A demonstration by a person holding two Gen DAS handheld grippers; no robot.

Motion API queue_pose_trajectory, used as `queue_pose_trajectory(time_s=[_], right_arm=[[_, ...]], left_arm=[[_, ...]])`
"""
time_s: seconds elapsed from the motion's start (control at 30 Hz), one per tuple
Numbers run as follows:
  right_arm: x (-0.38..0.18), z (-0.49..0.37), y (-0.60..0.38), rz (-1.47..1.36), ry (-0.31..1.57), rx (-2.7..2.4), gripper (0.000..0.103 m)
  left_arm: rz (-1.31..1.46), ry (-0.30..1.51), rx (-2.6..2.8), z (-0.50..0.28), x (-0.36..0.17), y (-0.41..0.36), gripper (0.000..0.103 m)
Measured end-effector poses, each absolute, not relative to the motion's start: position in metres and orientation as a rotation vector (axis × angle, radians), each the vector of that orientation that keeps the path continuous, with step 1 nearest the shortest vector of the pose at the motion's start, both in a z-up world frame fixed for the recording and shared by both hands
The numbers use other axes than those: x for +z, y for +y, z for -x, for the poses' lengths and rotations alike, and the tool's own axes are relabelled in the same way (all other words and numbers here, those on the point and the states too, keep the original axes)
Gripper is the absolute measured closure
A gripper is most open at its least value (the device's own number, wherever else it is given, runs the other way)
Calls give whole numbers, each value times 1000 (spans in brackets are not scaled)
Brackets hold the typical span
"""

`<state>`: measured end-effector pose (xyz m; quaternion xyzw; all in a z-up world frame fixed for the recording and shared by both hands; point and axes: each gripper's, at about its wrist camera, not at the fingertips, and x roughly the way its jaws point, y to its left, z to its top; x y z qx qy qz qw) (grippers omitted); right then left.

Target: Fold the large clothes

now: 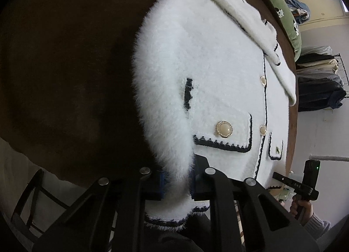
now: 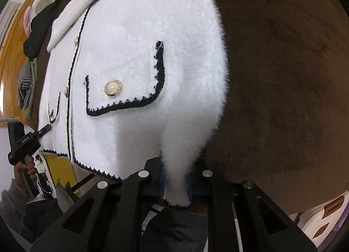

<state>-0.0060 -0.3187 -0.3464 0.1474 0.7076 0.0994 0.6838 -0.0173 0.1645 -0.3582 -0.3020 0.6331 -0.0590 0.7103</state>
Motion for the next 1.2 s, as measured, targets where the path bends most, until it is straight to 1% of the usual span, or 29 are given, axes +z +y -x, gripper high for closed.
queue_pose_trajectory(time_s=[0.2,0.37,0.5,0.7,0.87,1.0,1.1,1.2], right_arm=[[-319,0,-335,-358,1552,233,88],[-291,-11,-335,-374,1486,239,89],[-258,-27,-336,-406,1387,233,89],[-204,-66,-343,-488,1182,202,89],[-180,-117,-349,-538,1004,180,89],[-178,-167,-350,-563,889,142,89],[-180,-208,-354,-565,823,116,89],[-193,-254,-352,-547,799,105,89]], left_arm=[[678,1357,-157,14,-333,171,86],[697,1275,-173,3,-308,177,86],[741,1177,-158,-10,-285,184,86],[761,1004,-129,-47,-247,186,86],[786,839,-62,-97,-229,189,86],[763,735,-36,-149,-221,187,86],[755,684,-24,-193,-221,192,86],[691,689,-51,-251,-232,182,86]])
